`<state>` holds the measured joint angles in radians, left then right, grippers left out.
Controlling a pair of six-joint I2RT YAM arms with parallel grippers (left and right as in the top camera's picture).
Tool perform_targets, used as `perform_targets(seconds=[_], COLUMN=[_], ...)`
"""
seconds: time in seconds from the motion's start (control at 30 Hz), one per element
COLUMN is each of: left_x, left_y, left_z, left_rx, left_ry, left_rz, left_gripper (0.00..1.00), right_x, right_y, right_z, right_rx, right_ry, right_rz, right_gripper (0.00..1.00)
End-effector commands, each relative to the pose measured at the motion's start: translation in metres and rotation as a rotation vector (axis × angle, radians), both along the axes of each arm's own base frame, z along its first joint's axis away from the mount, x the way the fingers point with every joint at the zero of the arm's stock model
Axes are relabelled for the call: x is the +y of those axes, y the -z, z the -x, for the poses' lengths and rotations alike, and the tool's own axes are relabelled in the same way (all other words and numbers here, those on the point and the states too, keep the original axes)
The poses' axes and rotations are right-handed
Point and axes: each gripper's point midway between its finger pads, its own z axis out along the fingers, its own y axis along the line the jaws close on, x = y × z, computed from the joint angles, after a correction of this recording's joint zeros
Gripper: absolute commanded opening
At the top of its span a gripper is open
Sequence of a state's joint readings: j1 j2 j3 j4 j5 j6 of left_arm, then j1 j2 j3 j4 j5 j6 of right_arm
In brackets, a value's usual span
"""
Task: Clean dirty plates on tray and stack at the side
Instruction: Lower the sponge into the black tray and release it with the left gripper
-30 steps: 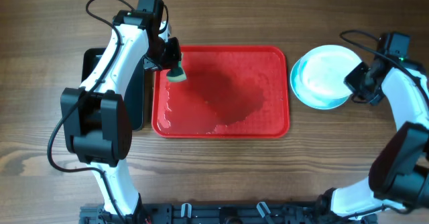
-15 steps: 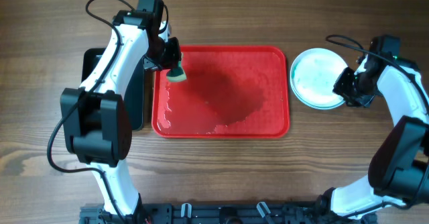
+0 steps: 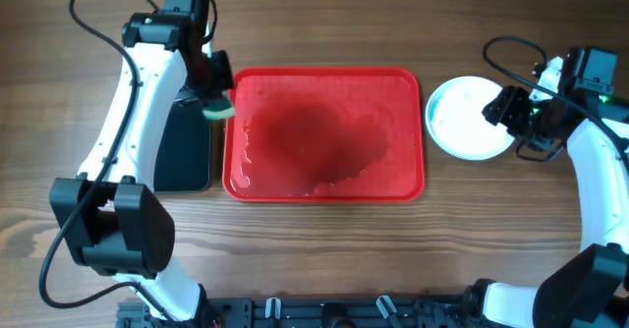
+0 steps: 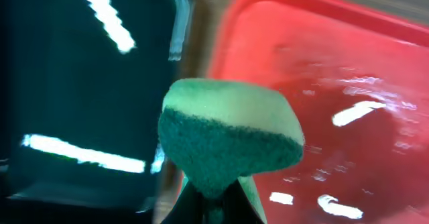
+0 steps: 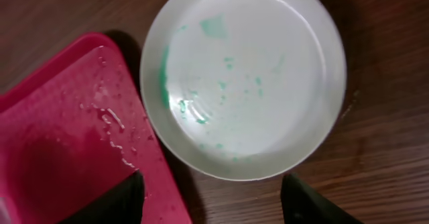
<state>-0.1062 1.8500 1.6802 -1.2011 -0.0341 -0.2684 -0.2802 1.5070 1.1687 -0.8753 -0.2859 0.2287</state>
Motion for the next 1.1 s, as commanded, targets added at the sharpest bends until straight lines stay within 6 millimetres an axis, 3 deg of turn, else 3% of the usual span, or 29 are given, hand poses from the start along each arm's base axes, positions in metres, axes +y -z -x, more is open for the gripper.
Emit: perform_targets(seconds=[0.0, 0.2, 0.33, 0.7, 0.8, 0.87, 0.9, 0.93, 1.03, 1.07], left_x=[0.049, 0.073, 0.080, 0.081, 0.081, 0.081, 0.081, 0.081, 0.081, 0.080], left_y=[-0.005, 0.018, 0.047, 0.097, 0.100, 0.100, 0.100, 0.100, 0.095, 0.087], left_z=[0.002, -0.006, -0.012, -0.004, -0.002, -0.002, -0.002, -0.002, -0.003, -0.004], left_rx=[-0.015, -0.042, -0.079, -0.094, -0.092, -0.092, -0.092, -0.092, -0.096, -0.104], left_ry=[-0.084, -0.109, -0.132, -0.136, -0.139, -0.139, -0.139, -0.139, -0.140, -0.143], left_rz=[-0.192, -0.217, -0.215, -0.213, -0.213, -0.213, -0.213, -0.213, -0.212, -0.211], left_gripper=[0.04, 0.04, 0.04, 0.06, 0.19, 0.48, 0.55, 0.70, 0.95, 0.99], right_x=[0.029, 0.071, 0.092, 0.096, 0.093, 0.093, 0.093, 0.093, 0.093, 0.093], right_y=[-0.011, -0.015, -0.018, -0.015, -0.014, -0.014, -0.014, -0.014, -0.014, -0.015], right_z=[-0.005, -0.016, -0.020, -0.017, -0.017, -0.016, -0.016, -0.016, -0.016, -0.016], right_rx=[-0.045, -0.094, -0.119, -0.107, -0.101, -0.100, -0.099, -0.099, -0.099, -0.099], right_ry=[-0.100, -0.226, -0.289, -0.301, -0.293, -0.296, -0.296, -0.296, -0.297, -0.297], right_rz=[-0.028, -0.015, -0.013, 0.004, 0.022, 0.022, 0.022, 0.022, 0.022, 0.022], right_gripper=[0.66, 0.66, 0.66, 0.66, 0.67, 0.67, 0.67, 0.67, 0.67, 0.67])
